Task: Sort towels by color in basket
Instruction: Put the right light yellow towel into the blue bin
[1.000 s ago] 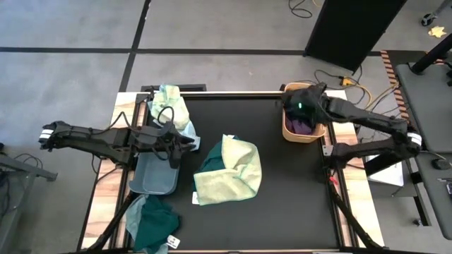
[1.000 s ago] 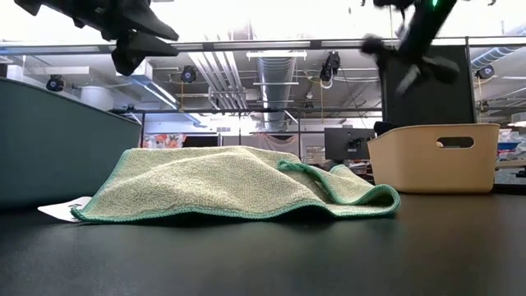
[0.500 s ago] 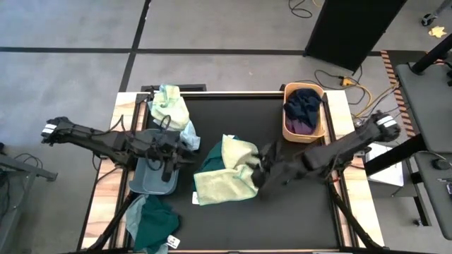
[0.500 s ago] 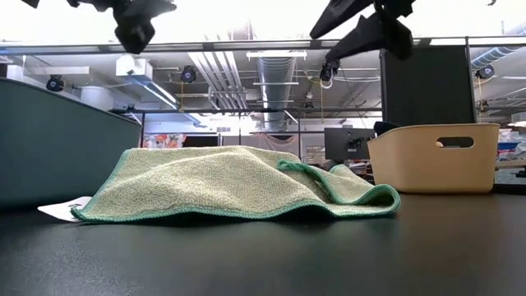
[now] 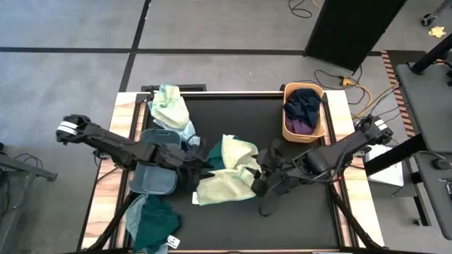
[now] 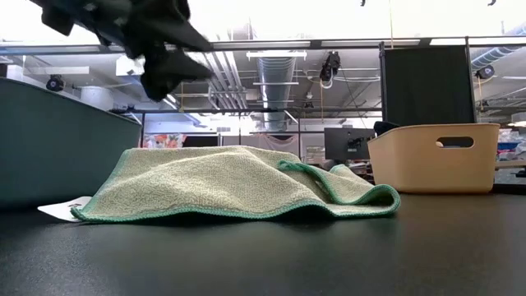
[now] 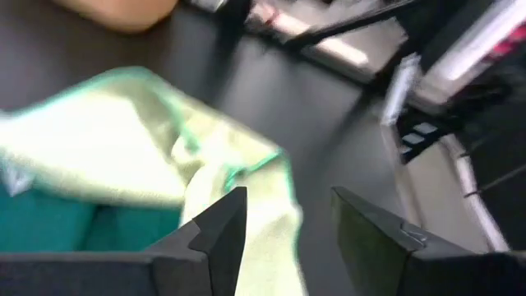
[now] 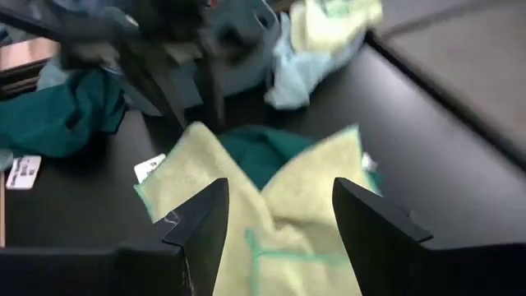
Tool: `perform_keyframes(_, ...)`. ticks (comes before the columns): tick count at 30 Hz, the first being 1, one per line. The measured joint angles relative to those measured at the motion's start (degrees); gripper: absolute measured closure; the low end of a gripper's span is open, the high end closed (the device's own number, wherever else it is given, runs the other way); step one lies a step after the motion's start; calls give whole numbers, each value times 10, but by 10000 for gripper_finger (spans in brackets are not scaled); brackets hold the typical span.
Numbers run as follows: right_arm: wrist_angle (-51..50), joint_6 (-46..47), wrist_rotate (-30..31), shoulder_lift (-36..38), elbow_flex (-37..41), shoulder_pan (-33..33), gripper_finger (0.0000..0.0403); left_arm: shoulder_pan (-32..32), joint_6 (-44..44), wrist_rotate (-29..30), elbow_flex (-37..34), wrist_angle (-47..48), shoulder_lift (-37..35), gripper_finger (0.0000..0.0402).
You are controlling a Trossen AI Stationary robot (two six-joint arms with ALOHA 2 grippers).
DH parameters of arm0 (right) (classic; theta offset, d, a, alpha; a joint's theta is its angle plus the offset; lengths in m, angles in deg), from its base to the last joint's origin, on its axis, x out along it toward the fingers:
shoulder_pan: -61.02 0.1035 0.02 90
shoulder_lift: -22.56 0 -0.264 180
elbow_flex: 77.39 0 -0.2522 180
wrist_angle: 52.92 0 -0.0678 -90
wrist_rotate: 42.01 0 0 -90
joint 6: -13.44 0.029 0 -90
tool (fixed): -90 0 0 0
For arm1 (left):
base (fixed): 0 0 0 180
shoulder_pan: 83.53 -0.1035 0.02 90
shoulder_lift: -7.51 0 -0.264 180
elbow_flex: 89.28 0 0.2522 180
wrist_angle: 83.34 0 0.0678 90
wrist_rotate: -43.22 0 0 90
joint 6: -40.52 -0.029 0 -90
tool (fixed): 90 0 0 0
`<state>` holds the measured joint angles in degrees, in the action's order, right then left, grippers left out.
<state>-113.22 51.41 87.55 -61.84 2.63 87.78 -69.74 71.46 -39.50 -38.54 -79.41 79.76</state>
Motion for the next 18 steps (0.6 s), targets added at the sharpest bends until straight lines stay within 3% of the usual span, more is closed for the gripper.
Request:
perform_keyframes(3, -2, -78, 3, 12, -20, 2, 192, -5, 31, 6, 45, 35, 49, 230)
perform_keyframes(7, -18, -110, -32, 37, -24, 17, 190, -10, 42, 36, 136, 131, 128, 224)
perform_keyframes(14, -125, -75, -19, 72, -18, 121, 191, -34, 42, 34, 269, 243, 272, 223)
perform_keyframes(18, -158, -26, 5, 72, -13, 185, 191, -48, -28, 12, 345, 295, 339, 223)
